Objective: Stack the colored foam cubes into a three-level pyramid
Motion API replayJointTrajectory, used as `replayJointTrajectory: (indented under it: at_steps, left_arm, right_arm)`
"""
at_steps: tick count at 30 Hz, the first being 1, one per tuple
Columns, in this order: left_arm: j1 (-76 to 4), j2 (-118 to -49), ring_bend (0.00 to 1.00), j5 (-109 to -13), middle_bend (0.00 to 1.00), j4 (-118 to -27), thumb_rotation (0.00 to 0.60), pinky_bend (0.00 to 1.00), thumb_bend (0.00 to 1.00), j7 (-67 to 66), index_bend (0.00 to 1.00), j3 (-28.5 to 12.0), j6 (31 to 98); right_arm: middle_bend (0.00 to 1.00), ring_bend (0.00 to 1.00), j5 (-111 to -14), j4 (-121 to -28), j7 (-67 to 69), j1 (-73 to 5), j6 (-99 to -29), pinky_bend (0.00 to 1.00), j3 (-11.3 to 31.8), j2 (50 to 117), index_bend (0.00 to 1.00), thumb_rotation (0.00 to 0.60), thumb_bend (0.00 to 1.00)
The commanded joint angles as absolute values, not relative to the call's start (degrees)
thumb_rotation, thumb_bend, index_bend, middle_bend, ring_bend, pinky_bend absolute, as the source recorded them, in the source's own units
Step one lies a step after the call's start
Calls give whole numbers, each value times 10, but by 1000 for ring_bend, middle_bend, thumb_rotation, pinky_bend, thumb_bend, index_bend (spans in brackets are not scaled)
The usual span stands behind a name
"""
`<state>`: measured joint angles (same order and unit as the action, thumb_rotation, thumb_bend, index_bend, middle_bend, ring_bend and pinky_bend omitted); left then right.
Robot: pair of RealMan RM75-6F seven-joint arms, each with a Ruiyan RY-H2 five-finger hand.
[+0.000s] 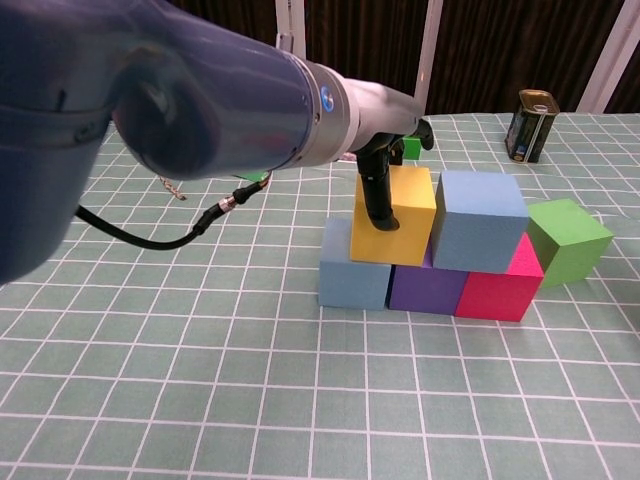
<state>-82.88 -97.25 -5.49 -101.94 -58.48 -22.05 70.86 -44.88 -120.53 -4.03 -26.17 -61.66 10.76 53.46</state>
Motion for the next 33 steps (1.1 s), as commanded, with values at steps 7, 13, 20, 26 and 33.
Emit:
replayJointTrajectory:
  at_steps: [7, 13, 20, 26, 33]
  left_arm:
    - [-829, -974, 0, -58, 259, -1021, 600, 0, 373, -585, 13, -220, 708]
    - [-829, -972, 0, -58, 197, -1024, 600, 0, 323, -585, 7, -219, 710]
    - [-828, -970, 0, -59, 100, -1025, 600, 0, 277, -586, 0, -219, 713]
    - [-823, -967, 0, -61, 37, -1028, 600, 0, 174, -580, 0, -219, 714]
    - [-809, -945, 0, -81, 21, -1052, 600, 0, 61, -566, 0, -221, 723]
  right_arm:
    - [0, 0, -449, -1206, -40, -261, -617, 0, 107, 534, 0, 600, 169]
    - [0, 0, -449, -1206, -40, -261, -617, 0, 107, 534, 0, 600, 169]
    - [0, 0, -449, -1206, -41, -262, -618, 0, 106, 534, 0, 600, 170]
    - [0, 0, -450, -1205, -43, -262, -618, 0, 105, 536, 0, 600, 169]
    - [0, 0, -449, -1202, -43, -262, -617, 0, 104, 536, 0, 600, 169]
